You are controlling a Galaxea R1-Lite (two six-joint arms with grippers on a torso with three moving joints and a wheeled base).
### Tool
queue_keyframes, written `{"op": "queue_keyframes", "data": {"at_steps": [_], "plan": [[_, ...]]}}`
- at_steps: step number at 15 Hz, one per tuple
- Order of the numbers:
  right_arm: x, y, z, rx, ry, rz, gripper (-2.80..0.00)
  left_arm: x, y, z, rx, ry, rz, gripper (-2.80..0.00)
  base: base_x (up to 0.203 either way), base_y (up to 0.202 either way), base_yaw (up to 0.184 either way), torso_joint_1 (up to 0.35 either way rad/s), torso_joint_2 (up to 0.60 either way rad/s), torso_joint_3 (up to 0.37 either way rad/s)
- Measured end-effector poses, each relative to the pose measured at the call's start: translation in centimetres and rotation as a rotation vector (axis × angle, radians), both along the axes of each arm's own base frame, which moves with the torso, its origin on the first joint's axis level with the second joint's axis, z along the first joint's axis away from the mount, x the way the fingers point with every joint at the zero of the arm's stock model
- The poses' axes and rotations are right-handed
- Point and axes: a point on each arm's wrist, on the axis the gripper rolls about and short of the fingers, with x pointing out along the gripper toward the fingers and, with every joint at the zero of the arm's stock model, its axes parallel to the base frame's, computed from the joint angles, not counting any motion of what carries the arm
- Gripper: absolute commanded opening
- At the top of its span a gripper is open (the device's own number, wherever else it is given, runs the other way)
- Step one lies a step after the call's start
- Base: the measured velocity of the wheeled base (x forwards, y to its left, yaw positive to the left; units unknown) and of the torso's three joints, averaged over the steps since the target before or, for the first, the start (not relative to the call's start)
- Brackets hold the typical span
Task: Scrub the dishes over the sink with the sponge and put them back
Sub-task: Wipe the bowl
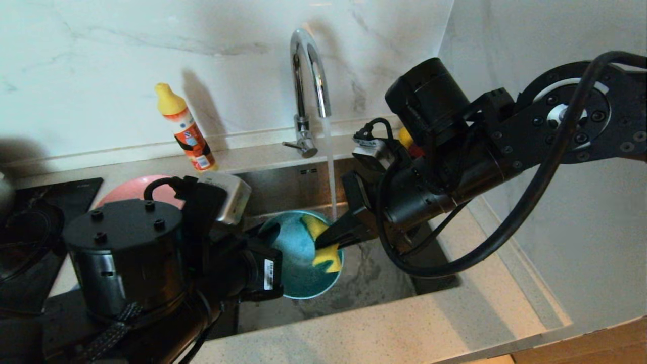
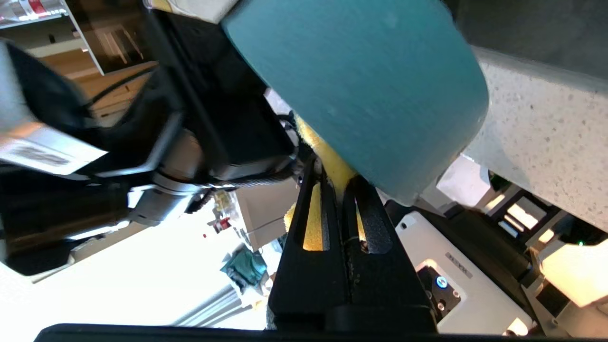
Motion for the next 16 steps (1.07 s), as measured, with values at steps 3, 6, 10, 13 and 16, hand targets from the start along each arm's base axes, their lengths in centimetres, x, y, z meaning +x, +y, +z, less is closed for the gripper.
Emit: {"op": "queue_keyframes", "data": {"at_steps": [3, 6, 10, 13, 16], "plan": [[0.0, 0.1, -0.2, 0.0, 0.014, 0.01, -2.8, 0.2, 0.0, 0.4, -0.022, -0.022, 0.007, -2.8, 0.0, 0.0, 0.0, 0.0, 0.0, 0.0], [-0.1, 0.5, -0.6, -0.008, 0.026, 0.024, -2.8, 0.5, 0.0, 0.8, -0.034, -0.031, 0.017, -2.8, 0.0, 0.0, 0.0, 0.0, 0.0, 0.0], [-0.8, 2.2, -1.2, -0.011, 0.032, 0.071, -2.8, 0.7, 0.0, 0.9, -0.043, -0.033, 0.022, -2.8, 0.0, 0.0, 0.0, 0.0, 0.0, 0.0], [-1.2, 3.5, -1.7, -0.008, 0.03, 0.104, -2.8, 0.7, 0.0, 0.9, -0.044, -0.031, 0.025, -2.8, 0.0, 0.0, 0.0, 0.0, 0.0, 0.0], [-1.4, 4.2, -2.0, -0.005, 0.027, 0.118, -2.8, 0.8, -0.1, 0.8, -0.044, -0.029, 0.026, -2.8, 0.0, 0.0, 0.0, 0.0, 0.0, 0.0]]}}
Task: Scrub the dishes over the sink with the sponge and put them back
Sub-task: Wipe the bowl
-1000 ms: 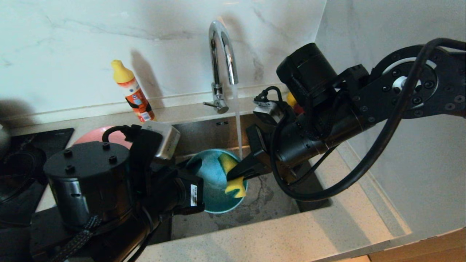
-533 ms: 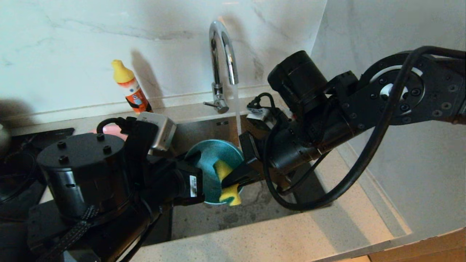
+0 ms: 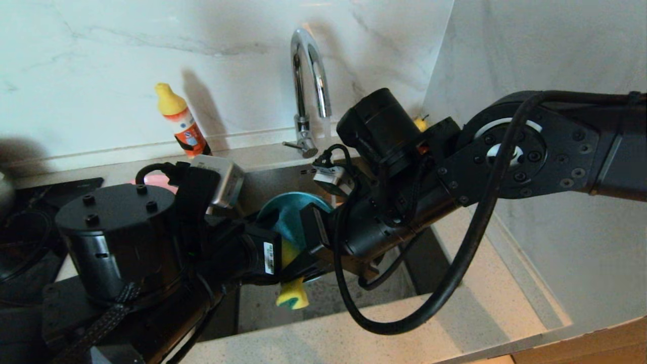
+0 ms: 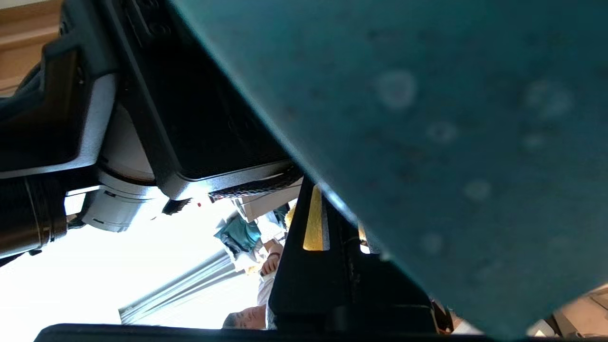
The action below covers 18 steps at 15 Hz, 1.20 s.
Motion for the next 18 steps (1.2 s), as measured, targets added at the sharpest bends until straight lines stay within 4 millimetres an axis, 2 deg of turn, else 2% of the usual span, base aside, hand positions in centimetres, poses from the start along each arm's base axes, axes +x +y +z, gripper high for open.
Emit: {"op": "queue_keyframes", "data": {"at_steps": [4, 11, 18], "plan": [[-0.1, -0.1, -0.2, -0.017, 0.021, -0.003, -2.8, 0.3, 0.2, -0.1, 0.001, 0.003, 0.011, -2.8, 0.0, 0.0, 0.0, 0.0, 0.0, 0.0], [-0.8, -2.7, 1.4, -0.037, 0.036, -0.039, -2.8, 0.7, 0.4, 0.2, -0.003, -0.007, 0.032, -2.8, 0.0, 0.0, 0.0, 0.0, 0.0, 0.0], [0.6, -5.9, 3.2, 0.006, -0.005, -0.129, -2.8, 0.7, 0.4, 0.3, -0.002, -0.009, 0.033, -2.8, 0.0, 0.0, 0.0, 0.0, 0.0, 0.0]]}}
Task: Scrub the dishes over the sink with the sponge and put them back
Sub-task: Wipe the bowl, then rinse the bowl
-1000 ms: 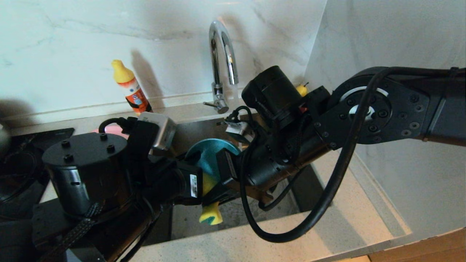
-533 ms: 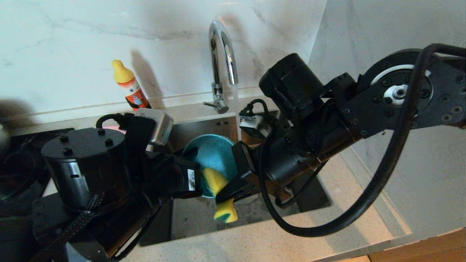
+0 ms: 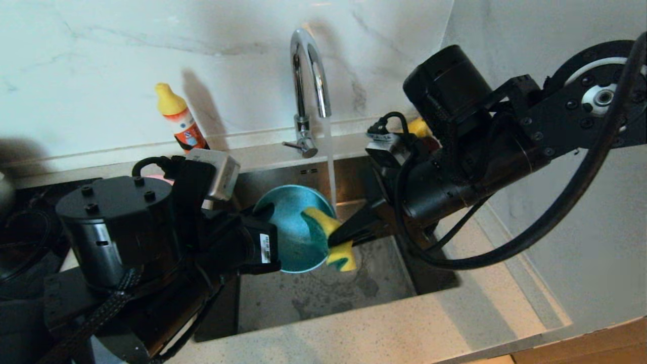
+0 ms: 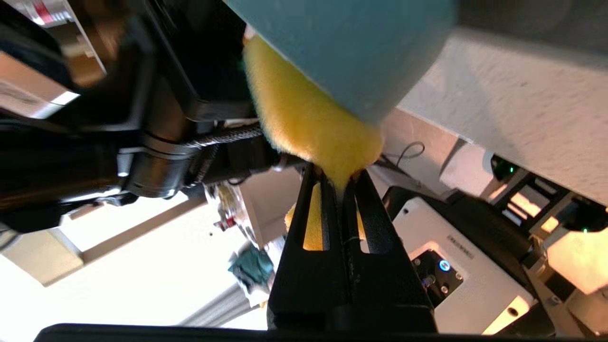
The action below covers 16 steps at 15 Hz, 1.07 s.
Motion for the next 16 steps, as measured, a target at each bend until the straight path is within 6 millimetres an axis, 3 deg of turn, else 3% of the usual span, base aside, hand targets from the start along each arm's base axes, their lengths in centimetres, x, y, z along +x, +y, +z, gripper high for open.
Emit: {"op": "queue_keyframes", "data": {"at_steps": [8, 16], "plan": [[0.0, -2.9, 2.0, 0.053, -0.036, -0.049, -2.8, -0.1, 0.1, -0.1, 0.0, 0.005, 0.004, -2.8, 0.0, 0.0, 0.0, 0.0, 0.0, 0.0], [-1.8, -5.3, 4.1, 0.082, -0.079, -0.078, -2.8, 0.9, 1.2, -1.7, 0.012, 0.128, 0.072, -2.8, 0.0, 0.0, 0.0, 0.0, 0.0, 0.0]]}}
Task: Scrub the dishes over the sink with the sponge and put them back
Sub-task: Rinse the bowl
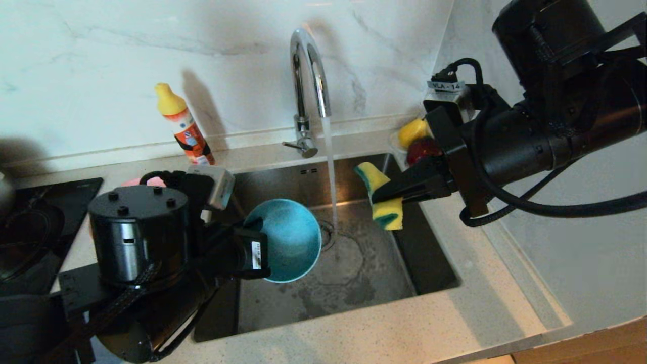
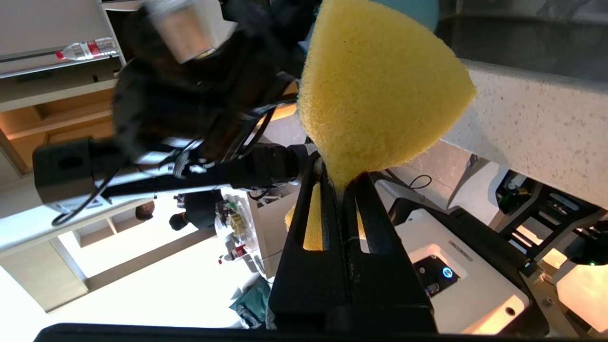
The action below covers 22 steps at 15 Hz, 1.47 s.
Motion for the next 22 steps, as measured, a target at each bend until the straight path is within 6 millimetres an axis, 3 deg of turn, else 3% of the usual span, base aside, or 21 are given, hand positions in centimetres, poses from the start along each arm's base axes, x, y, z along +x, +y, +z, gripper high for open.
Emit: {"op": "queue_keyframes", "data": {"at_steps": [5, 9, 16, 22], "plan": [[-1.2, -0.8, -0.1, -0.007, 0.001, 0.0, -2.8, 1.9, 0.0, -1.5, -0.036, 0.257, 0.04, -2.8, 0.0, 0.0, 0.0, 0.0, 0.0, 0.0], [-1.7, -1.0, -0.1, -0.009, 0.003, 0.007, -2.8, 5.7, -1.3, -0.9, -0.189, 0.386, 0.117, -2.8, 0.0, 0.0, 0.0, 0.0, 0.0, 0.0], [-1.9, -1.0, -0.5, -0.018, 0.014, 0.011, -2.8, 12.6, -3.1, -1.1, -0.364, 0.464, 0.27, -2.8, 0.0, 0.0, 0.0, 0.0, 0.0, 0.0], [-1.8, -1.0, -0.8, -0.026, 0.024, 0.01, -2.8, 15.9, -4.0, -1.9, -0.423, 0.448, 0.301, -2.8, 0.0, 0.0, 0.0, 0.0, 0.0, 0.0]]}}
